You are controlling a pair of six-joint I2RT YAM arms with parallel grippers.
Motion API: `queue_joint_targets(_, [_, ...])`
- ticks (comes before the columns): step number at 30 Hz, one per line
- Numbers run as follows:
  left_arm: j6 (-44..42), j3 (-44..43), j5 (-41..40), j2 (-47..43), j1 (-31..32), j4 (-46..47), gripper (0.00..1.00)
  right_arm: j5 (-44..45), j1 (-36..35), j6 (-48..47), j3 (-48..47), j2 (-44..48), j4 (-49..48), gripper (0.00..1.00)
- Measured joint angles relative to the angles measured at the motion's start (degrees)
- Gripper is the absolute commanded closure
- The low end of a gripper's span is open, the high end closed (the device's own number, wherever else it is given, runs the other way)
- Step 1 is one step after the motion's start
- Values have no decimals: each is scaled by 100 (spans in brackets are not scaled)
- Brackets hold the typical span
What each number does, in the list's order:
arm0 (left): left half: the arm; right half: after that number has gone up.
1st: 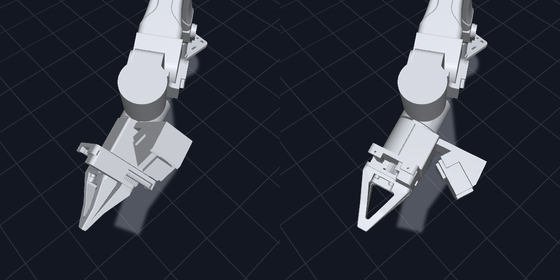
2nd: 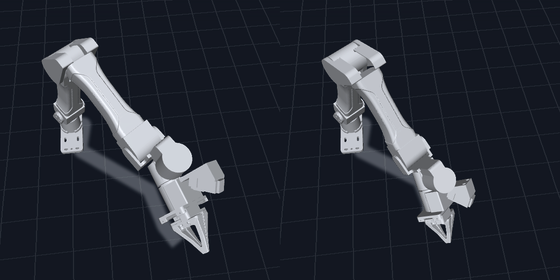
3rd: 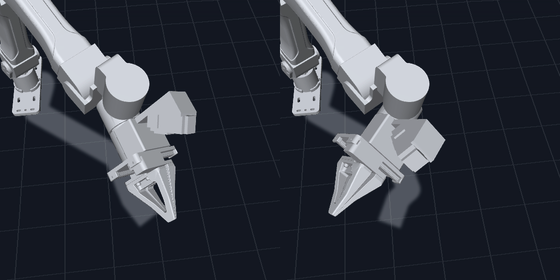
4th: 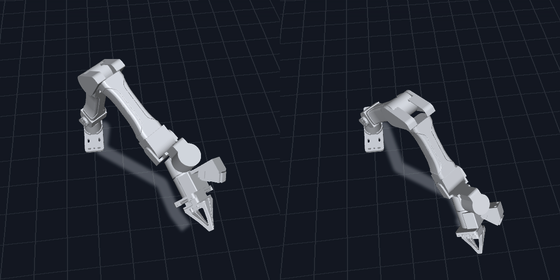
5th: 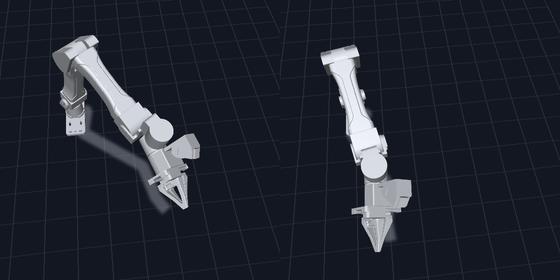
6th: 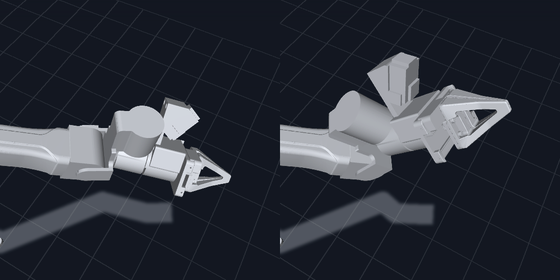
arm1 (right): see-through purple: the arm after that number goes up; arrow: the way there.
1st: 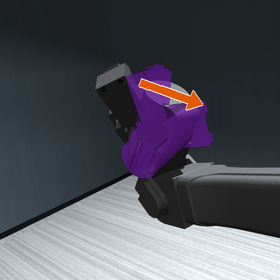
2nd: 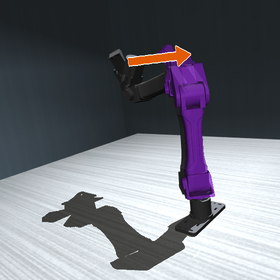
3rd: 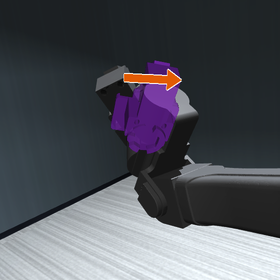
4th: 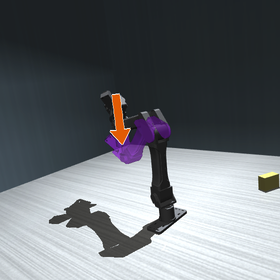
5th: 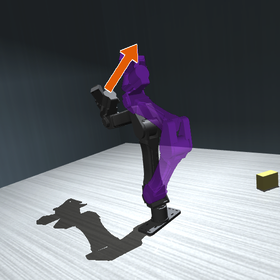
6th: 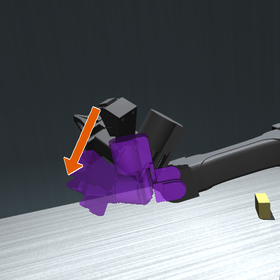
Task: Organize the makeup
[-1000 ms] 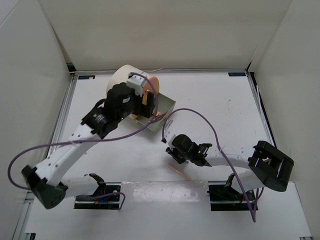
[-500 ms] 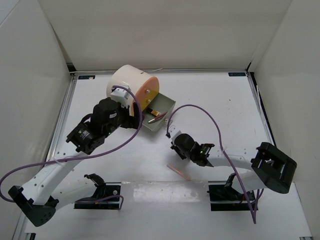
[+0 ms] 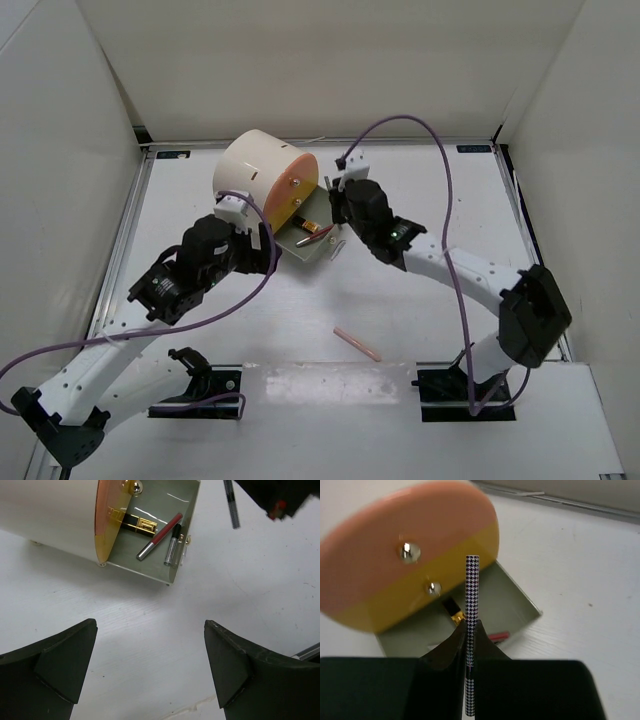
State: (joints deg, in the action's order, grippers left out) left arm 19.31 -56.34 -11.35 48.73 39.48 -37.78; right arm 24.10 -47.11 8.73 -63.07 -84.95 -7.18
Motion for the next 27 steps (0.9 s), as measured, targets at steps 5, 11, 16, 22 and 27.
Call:
queue_joint_targets(5, [155,26,-96,-101,0,-26,2,284,107,1534,-553,-883,-162,91])
queue_joint_targets(11, [278,24,-372,-243,0,-227,2,400,201,2688,-522,-1309,-157,82])
queue_joint_targets(16, [236,-87,-439,-214,0,-378,2,306,210,3123,-496,-1346,-199,63])
queue_joint_targets(22, [181,-181,-444,-46,0,-420,2,81,210,3316,-507,-1530,33,60])
queue_joint_targets(27, [116,-195,-227,234,0,-446,2,98,221,3287,-332,-1322,103,56])
